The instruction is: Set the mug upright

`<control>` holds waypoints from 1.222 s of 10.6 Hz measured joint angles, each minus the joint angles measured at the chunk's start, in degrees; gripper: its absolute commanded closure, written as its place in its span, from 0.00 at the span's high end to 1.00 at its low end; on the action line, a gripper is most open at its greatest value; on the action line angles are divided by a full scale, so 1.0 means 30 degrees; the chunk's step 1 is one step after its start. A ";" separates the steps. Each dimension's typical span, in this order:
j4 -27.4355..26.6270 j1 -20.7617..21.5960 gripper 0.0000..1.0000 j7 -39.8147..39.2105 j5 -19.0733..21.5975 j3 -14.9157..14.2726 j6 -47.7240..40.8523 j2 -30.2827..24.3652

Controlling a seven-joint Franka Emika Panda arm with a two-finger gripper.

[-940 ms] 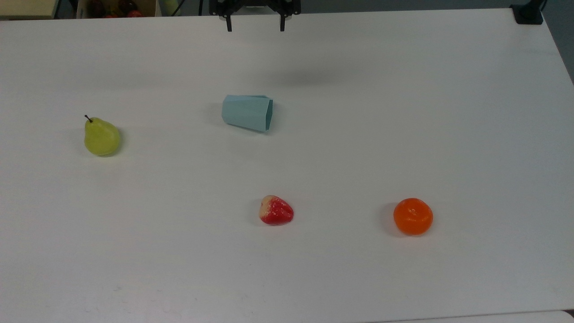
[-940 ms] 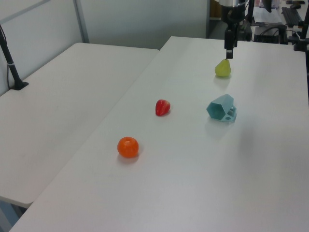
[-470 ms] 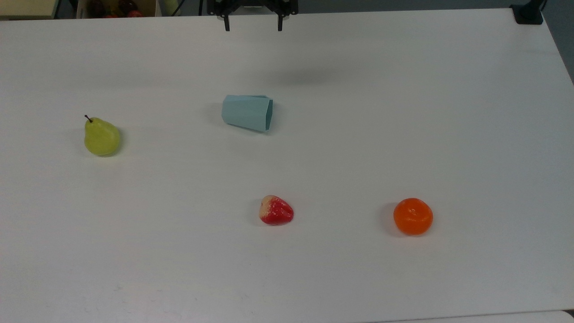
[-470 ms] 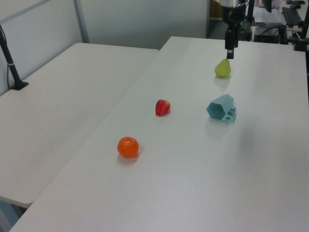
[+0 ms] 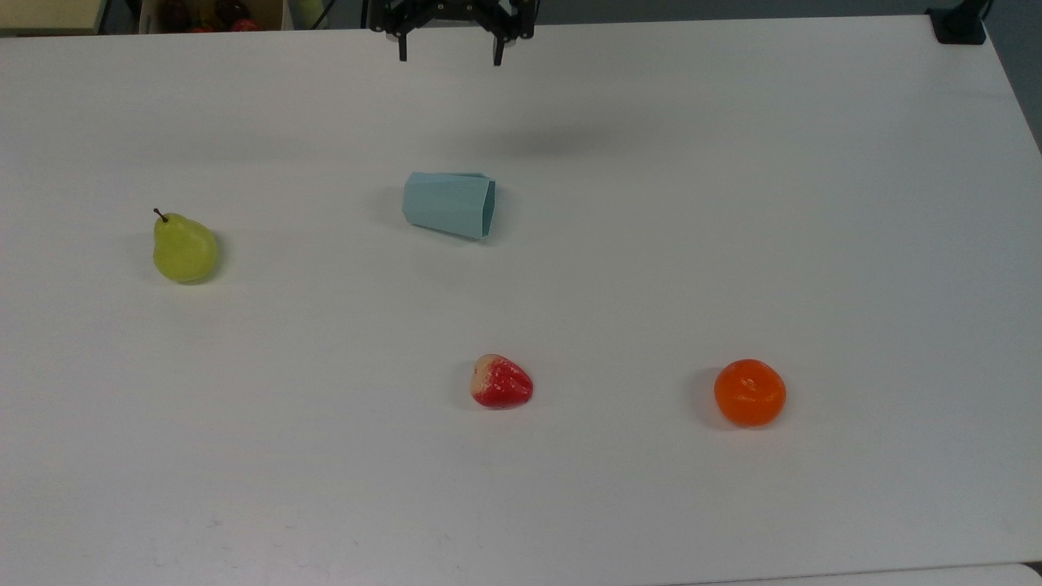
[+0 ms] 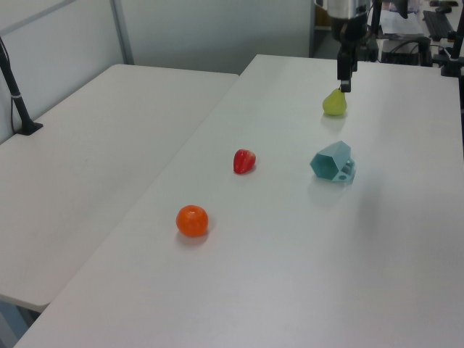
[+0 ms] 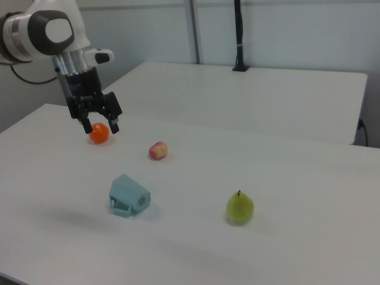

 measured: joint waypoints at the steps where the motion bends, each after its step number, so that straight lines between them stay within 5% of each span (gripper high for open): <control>1: -0.0095 0.0454 1.00 0.0949 -0.1312 0.0236 0.0000 0.0441; 6: -0.0416 0.3029 1.00 0.5909 -0.5600 0.0491 0.0001 0.4491; 8: -0.0389 0.3261 0.93 0.7457 -0.6890 0.0491 0.0014 0.6507; 10: -0.0248 0.3248 0.76 0.8296 -0.7884 0.0486 0.0021 0.7765; 13: -0.0155 0.2968 0.39 0.8411 -0.8875 0.0313 0.0009 0.7962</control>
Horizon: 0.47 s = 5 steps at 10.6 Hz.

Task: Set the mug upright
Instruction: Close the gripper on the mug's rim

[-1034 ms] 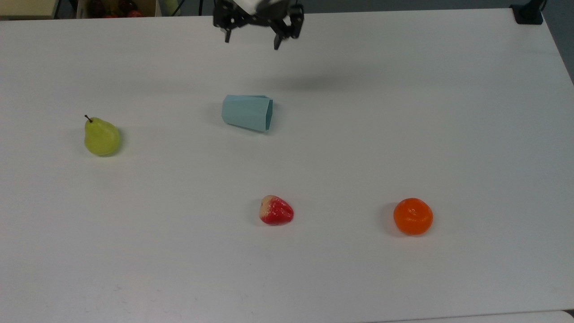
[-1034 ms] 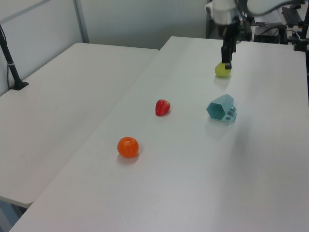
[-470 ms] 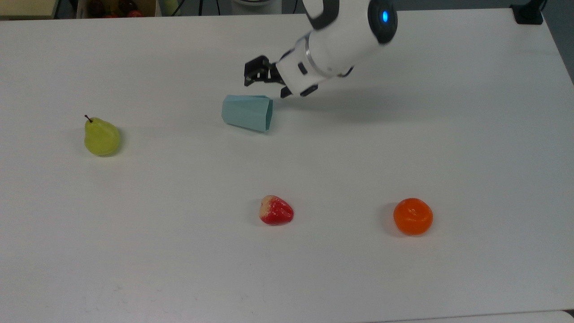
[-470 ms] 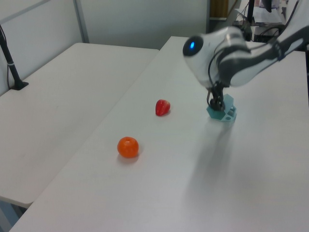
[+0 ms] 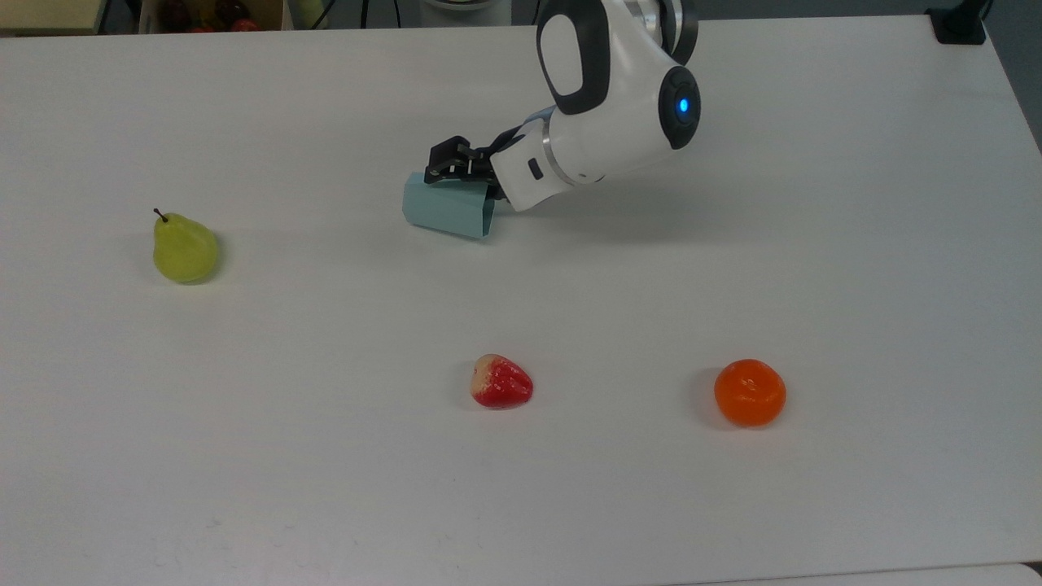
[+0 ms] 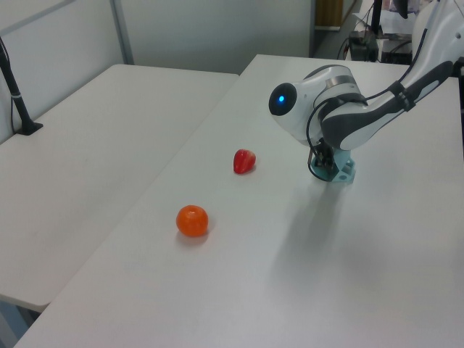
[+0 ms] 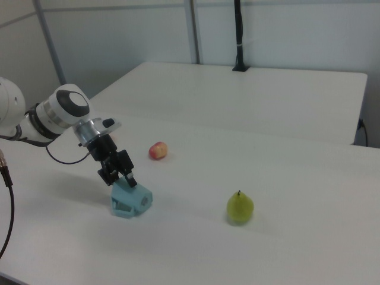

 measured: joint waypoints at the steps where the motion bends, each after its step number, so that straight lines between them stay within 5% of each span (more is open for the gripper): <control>1: 0.0000 -0.0195 0.24 0.0000 -0.0143 -0.0052 -0.0019 0.0001; 3: -0.0006 -0.0468 0.05 0.0000 -0.0217 -0.0084 -0.0027 0.0003; 5: 0.0244 -0.0457 0.00 -0.0003 -0.0684 -0.0090 -0.0821 -0.0106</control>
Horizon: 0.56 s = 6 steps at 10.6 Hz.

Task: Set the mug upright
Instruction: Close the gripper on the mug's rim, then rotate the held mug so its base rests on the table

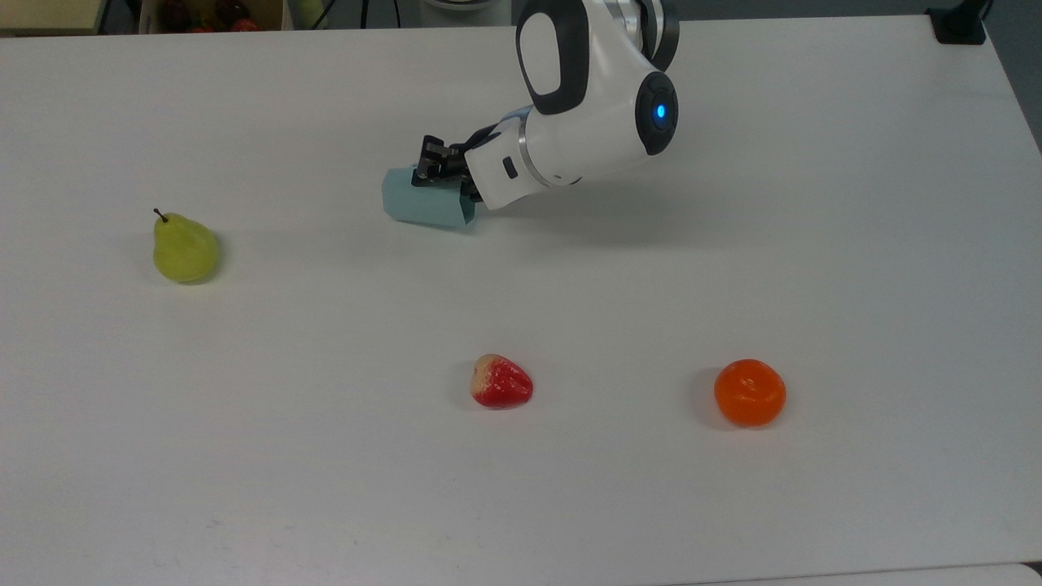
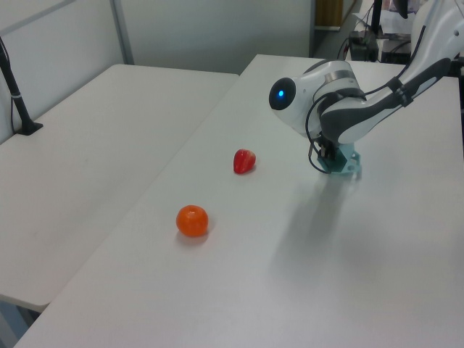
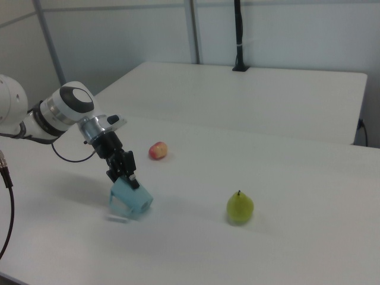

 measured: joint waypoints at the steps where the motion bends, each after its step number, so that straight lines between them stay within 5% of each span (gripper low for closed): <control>1: 0.0114 -0.0023 0.00 -0.0096 -0.0011 -0.0001 -0.0324 -0.0080; 6: 0.0248 -0.0564 0.00 -0.2235 0.0330 -0.0009 -0.0473 -0.0994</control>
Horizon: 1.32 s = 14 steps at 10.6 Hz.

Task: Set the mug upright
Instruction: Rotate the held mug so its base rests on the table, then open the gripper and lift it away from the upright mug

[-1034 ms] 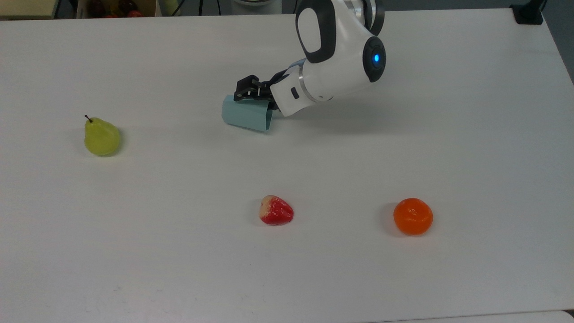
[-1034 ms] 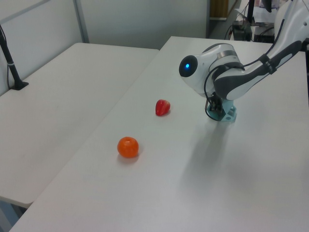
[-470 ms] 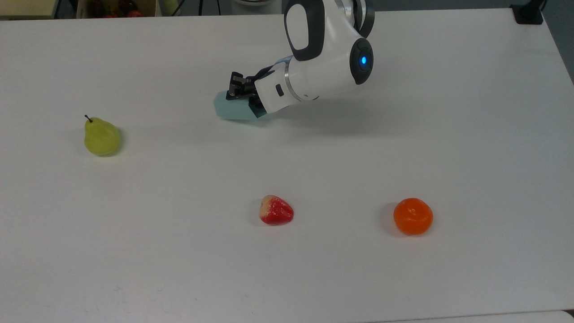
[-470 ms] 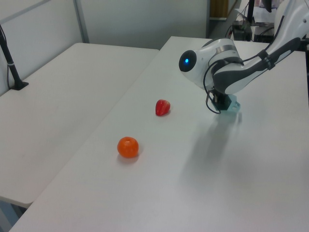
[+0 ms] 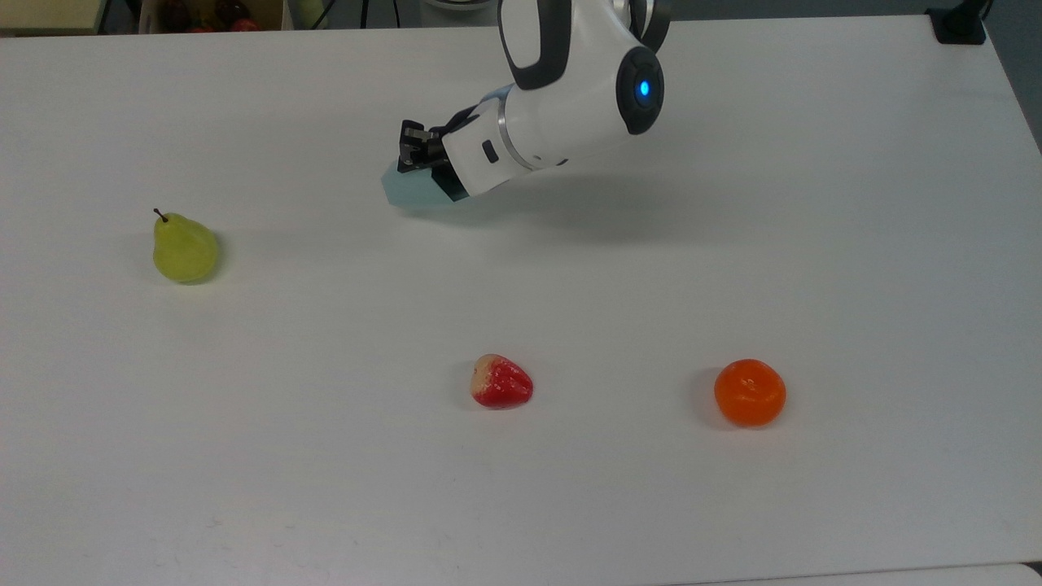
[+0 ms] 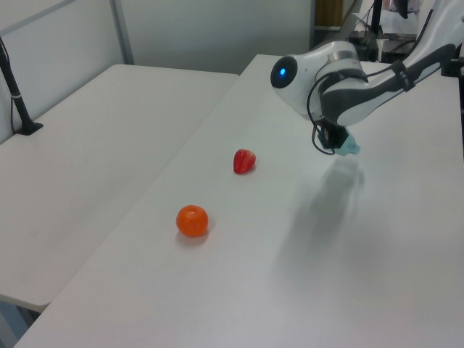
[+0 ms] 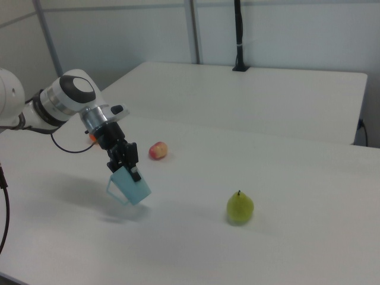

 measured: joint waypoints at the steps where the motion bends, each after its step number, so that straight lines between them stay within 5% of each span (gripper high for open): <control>1: 0.0014 -0.0031 0.00 -0.0779 0.0757 0.0004 0.0002 -0.0268; 5: 0.0046 -0.0084 0.00 -0.3240 0.5737 0.0056 0.4765 -0.0727; 10: -0.0053 -0.1158 0.12 -1.0691 1.2034 0.0058 0.7327 -0.0629; 12: -0.0087 -0.1350 0.22 -1.1552 1.2393 0.0062 0.7488 -0.0342; 14: -0.0086 -0.1329 0.53 -1.1564 1.2398 0.0112 0.7624 -0.0130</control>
